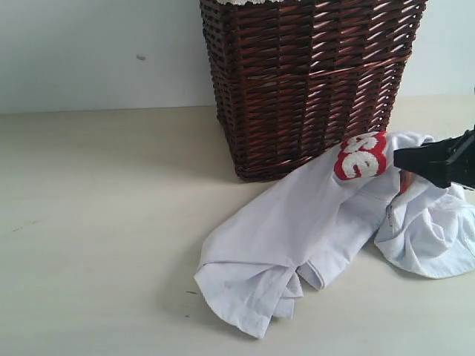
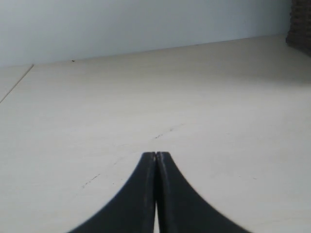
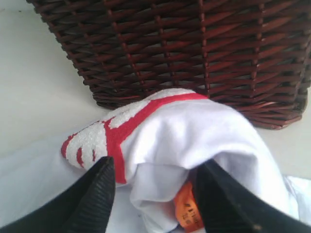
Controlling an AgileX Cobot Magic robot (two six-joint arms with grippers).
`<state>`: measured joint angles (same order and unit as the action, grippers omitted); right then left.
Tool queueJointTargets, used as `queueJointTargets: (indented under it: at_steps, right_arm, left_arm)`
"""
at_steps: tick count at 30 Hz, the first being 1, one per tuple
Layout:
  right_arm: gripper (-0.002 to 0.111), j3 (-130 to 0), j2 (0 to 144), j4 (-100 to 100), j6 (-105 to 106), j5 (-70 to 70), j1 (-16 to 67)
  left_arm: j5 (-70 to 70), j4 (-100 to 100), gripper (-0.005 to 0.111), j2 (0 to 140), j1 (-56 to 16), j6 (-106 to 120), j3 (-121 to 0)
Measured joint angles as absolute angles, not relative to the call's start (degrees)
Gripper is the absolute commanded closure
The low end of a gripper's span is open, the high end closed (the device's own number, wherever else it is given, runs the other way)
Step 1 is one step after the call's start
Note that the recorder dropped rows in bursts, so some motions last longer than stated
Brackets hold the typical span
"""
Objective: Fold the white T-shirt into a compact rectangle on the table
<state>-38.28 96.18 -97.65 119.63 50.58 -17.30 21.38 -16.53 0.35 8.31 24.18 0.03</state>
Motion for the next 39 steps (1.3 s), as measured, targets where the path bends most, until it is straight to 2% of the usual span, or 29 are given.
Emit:
queueJointTargets:
  at_steps: [7,13,16,19,26,34,36,39]
  right_arm:
    - [0.053,-38.3,95.1,-91.5,117.2,52.3,-17.3]
    - [0.053,-38.3,86.4,-66.8,110.8,65.6,-17.3]
    - [0.053,-38.3,86.7,-58.0,112.8,66.0,-17.3]
    - [0.053,-38.3,90.4,-60.3,119.3,63.5,-16.4]
    - [0.053,-38.4,104.4,-64.4,120.1,49.0,0.4]
    - [0.054,-39.1,106.2,-77.7,120.1,40.2,7.4]
    - [0.056,-40.2,106.5,-79.3,120.1,38.2,8.7]
    - [0.069,-41.6,107.9,-79.7,120.1,35.0,9.7]
  left_arm:
    - [21.4,-16.5,0.107,0.4,8.3,24.2,0.0]
    - [21.4,-16.5,0.107,0.4,8.3,24.2,0.0]
    - [21.4,-16.5,0.107,0.4,8.3,24.2,0.0]
    - [21.4,-16.5,0.107,0.4,8.3,24.2,0.0]
    - [21.4,-16.5,0.107,0.4,8.3,24.2,0.0]
    - [21.4,-16.5,0.107,0.4,8.3,24.2,0.0]
    - [21.4,-16.5,0.107,0.4,8.3,24.2,0.0]
    - [21.4,-16.5,0.107,0.4,8.3,24.2,0.0]
